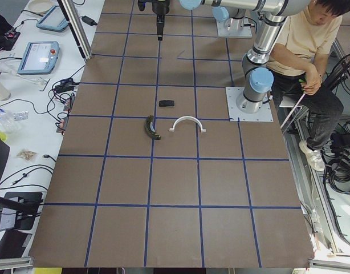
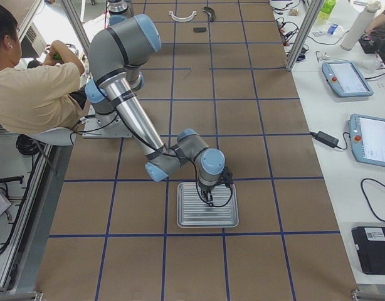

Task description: Place bearing gear from tray to pile

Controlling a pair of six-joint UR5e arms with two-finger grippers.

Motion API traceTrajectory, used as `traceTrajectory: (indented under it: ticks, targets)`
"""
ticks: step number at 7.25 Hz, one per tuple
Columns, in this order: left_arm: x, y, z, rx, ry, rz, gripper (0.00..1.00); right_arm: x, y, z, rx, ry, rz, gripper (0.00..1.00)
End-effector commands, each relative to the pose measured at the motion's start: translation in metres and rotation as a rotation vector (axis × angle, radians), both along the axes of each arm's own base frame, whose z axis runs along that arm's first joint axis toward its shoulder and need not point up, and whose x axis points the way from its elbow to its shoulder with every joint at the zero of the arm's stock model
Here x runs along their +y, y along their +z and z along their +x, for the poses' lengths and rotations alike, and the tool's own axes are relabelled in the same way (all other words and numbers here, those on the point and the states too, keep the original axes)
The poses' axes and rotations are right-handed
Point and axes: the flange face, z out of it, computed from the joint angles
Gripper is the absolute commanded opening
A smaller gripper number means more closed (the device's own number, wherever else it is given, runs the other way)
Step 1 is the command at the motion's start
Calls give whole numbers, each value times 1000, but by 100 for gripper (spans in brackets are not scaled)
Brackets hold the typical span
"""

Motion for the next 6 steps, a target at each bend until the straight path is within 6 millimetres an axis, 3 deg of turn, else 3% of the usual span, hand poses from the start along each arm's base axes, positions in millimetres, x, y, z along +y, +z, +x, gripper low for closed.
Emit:
traceTrajectory:
  ticks: [1, 2, 4, 6]
  targets:
    - [0, 0, 1, 0, 1, 1, 100, 1, 21, 3, 21, 3, -3, 0]
    - [0, 0, 0, 0, 0, -1, 100, -4, 49, 18, 42, 24, -17, 0]
    - [0, 0, 0, 0, 0, 1, 100, -29, 95, 84, 41, 67, -21, 0]
    - [0, 0, 1, 0, 1, 1, 100, -57, 106, 151, 41, 51, -8, 0]
